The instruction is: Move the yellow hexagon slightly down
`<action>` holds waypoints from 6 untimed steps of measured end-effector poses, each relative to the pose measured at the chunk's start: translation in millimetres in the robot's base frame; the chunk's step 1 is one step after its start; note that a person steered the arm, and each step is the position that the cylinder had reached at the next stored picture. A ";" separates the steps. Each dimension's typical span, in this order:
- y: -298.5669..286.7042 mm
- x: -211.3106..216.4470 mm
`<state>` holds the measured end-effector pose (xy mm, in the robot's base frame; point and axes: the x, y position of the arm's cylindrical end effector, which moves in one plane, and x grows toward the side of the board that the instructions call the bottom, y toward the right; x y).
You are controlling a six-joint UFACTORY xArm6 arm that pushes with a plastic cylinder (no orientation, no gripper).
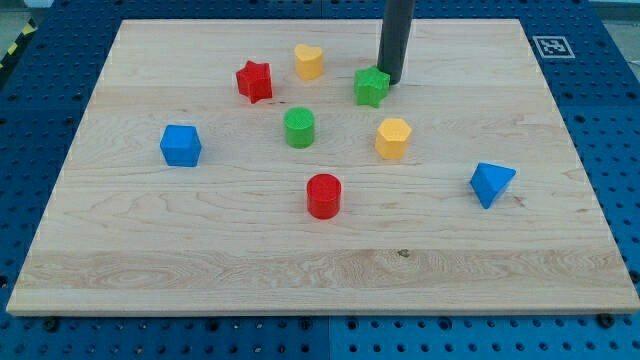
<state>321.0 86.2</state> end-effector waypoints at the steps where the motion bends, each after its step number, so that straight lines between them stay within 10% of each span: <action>1: 0.0 9.6; 6: 87.4 111.6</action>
<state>432.5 173.6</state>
